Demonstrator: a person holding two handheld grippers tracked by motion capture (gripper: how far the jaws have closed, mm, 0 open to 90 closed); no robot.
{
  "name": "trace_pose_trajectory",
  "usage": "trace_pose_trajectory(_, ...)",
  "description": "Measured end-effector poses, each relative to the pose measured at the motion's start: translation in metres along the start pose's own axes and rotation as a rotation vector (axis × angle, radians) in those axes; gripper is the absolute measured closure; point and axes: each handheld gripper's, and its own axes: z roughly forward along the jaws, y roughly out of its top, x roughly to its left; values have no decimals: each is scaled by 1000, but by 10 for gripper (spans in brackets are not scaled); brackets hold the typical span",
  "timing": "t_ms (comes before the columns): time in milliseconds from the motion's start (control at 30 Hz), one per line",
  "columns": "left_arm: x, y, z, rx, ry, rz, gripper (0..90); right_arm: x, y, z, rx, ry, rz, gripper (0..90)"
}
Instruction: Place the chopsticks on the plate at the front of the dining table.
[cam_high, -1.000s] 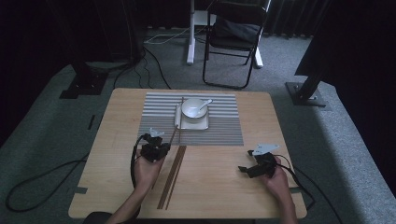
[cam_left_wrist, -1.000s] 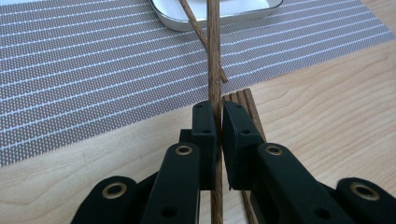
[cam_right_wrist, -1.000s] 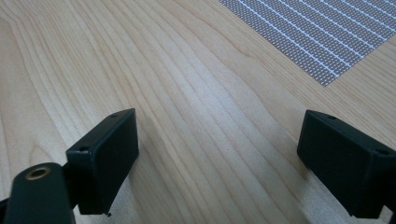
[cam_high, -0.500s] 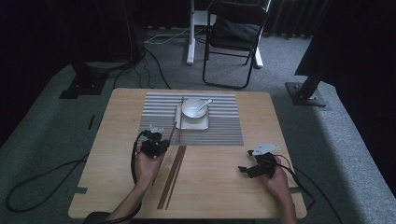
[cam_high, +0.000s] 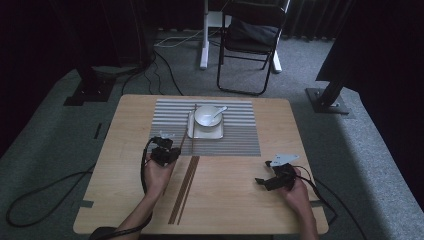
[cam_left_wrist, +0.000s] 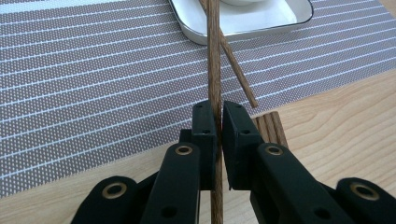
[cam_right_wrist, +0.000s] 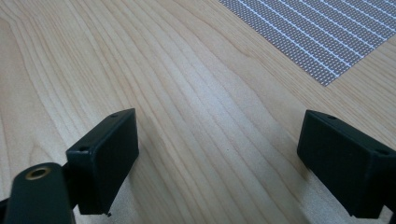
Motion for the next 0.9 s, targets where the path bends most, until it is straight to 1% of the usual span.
trace_pose_trajectory(367,3,4,3,-4,7,-8,840,0,0,0,-1,0,-1,121)
trace_pose_trajectory(900,5,11,7,-4,16,-9,840,0,0,0,-1,0,1,121)
